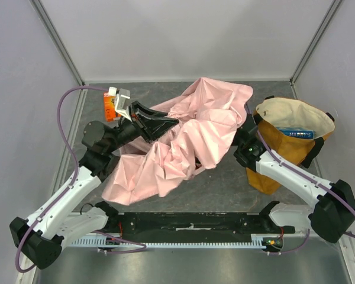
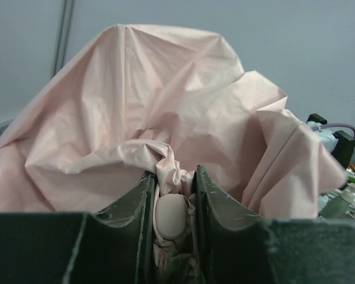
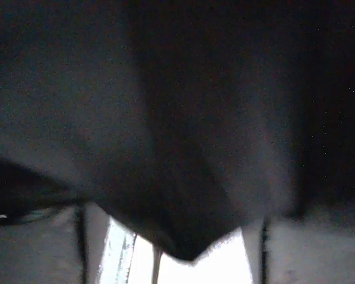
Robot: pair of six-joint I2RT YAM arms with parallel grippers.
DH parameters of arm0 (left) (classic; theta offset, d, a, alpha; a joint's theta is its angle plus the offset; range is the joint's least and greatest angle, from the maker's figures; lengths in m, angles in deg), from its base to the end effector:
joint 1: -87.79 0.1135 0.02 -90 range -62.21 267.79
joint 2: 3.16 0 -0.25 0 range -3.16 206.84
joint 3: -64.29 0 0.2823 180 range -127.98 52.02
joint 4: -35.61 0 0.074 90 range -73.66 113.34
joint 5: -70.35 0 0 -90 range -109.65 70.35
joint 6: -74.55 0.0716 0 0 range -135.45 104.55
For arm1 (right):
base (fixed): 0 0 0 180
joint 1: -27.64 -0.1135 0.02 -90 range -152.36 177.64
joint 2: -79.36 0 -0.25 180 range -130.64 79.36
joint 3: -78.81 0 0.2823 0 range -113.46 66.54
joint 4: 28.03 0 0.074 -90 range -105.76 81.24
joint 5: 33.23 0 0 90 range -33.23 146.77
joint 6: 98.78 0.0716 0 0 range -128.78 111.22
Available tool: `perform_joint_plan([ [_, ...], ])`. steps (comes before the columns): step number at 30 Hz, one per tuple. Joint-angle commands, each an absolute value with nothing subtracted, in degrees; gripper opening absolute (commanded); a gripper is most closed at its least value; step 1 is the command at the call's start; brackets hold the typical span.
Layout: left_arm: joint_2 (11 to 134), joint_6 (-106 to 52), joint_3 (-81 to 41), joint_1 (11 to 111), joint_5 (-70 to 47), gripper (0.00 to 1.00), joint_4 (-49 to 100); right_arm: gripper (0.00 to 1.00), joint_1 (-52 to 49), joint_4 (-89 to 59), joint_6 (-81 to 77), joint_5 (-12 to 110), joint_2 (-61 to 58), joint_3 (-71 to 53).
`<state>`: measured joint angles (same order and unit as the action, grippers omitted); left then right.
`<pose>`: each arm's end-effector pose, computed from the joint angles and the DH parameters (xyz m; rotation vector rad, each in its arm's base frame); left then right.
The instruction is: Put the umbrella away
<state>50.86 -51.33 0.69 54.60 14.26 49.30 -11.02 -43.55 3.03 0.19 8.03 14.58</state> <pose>0.2075 -0.1835 0.4155 0.5432 1.2493 -1.3748 0.2222 0.2543 0.3321 -1.1820 1.1665 1.3822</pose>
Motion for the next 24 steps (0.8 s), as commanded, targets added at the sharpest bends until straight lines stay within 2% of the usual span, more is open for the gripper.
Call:
perform_joint_plan([
  [1,46.16,-46.84,-0.71,54.48,5.87,0.02,46.22,0.95,-11.47,-36.44,4.91,19.35,12.81,20.02],
  [2,45.19,-45.44,-0.97,54.48,3.4,0.02,44.28,0.98,-11.39,-33.89,6.76,24.81,14.48,22.13],
  [5,42.46,-41.21,-1.68,54.48,-7.22,0.02,37.87,0.98,-11.3,-19.7,15.09,45.9,16.78,25.93],
  [8,40.7,-37.61,-1.24,54.48,-17.16,0.02,33.73,0.98,-11.3,-7.18,21.96,51.04,18.79,28.73],
  [11,40.69,-36.2,-0.89,54.48,-24.64,0.02,30.73,0.98,-11.39,-0.4,23.83,54.55,27.73,29.46],
  [15,42.45,-36.45,-0.01,54.48,-30.18,0.02,27.48,0.9,-13.49,-0.38,16.9,49.68,36.55,18.67],
  [18,42.8,-37.16,1.31,54.48,-31.43,0.02,28.35,0.67,-14.63,1.98,13.2,35.9,32.01,7.16],
  [20,42.98,-38.04,1.22,54.48,-30.64,0.02,28.27,0.68,-17.0,2.34,12.05,30.32,28.14,2.05],
  [22,42.98,-39.26,1.31,54.48,-29.32,0.02,28.35,0.74,-19.2,1.38,11.43,35.02,24.8,-1.64],
  [23,42.89,-39.88,1.31,54.48,-29.06,0.02,28.27,0.74,-19.47,1.46,11.61,36.88,22.08,-3.49],
  [24,42.89,-40.76,1.48,54.48,-28.79,0.02,28.18,0.67,-19.56,1.29,11.78,37.08,19.53,-5.68],
])
